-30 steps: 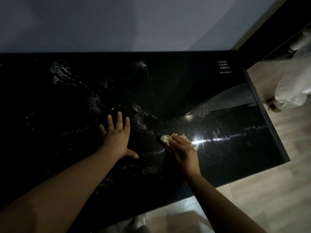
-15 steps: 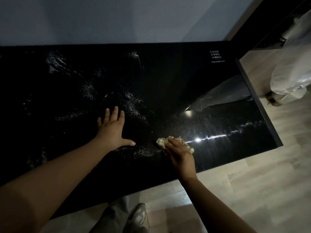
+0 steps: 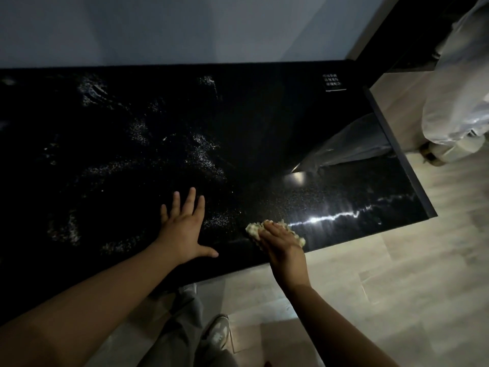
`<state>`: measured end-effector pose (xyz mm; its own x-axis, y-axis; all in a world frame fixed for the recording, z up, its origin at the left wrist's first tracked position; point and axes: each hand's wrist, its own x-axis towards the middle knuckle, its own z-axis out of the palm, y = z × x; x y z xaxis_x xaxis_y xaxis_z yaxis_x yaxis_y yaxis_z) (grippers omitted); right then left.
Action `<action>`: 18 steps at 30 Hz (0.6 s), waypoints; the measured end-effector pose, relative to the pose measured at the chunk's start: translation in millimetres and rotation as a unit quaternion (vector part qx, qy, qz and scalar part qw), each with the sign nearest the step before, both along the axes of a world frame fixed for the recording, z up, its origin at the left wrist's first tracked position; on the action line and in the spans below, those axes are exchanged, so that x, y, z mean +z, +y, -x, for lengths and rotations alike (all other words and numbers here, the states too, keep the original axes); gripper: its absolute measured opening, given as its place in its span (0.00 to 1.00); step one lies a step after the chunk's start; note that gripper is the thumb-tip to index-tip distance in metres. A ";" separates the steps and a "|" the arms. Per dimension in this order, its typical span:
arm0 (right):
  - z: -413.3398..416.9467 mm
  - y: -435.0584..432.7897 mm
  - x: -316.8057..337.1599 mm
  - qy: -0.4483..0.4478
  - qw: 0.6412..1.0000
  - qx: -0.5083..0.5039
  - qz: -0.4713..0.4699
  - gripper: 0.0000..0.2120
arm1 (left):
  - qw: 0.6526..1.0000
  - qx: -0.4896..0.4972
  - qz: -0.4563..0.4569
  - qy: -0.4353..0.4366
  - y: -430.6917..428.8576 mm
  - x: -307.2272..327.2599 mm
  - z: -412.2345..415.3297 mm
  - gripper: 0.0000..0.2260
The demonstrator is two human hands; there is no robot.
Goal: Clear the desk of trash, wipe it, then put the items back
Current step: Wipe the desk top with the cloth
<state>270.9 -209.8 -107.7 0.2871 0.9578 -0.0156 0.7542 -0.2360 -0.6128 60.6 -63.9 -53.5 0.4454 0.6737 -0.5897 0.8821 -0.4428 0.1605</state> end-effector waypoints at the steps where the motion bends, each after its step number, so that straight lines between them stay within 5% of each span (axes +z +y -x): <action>1: 0.2 -3.6 -0.1 0.003 1.000 -0.003 0.000 0.14 | 1.000 0.002 0.000 0.001 -1.5 0.4 -0.4 0.58; 10: -5.2 -47.5 4.0 -0.009 1.000 -0.001 0.001 0.15 | 1.000 0.013 -0.007 0.010 -23.8 4.2 1.0 0.59; 18: 9.2 -75.3 46.1 0.141 0.988 -0.039 0.045 0.08 | 1.000 0.020 -0.023 0.007 -48.8 18.5 0.7 0.58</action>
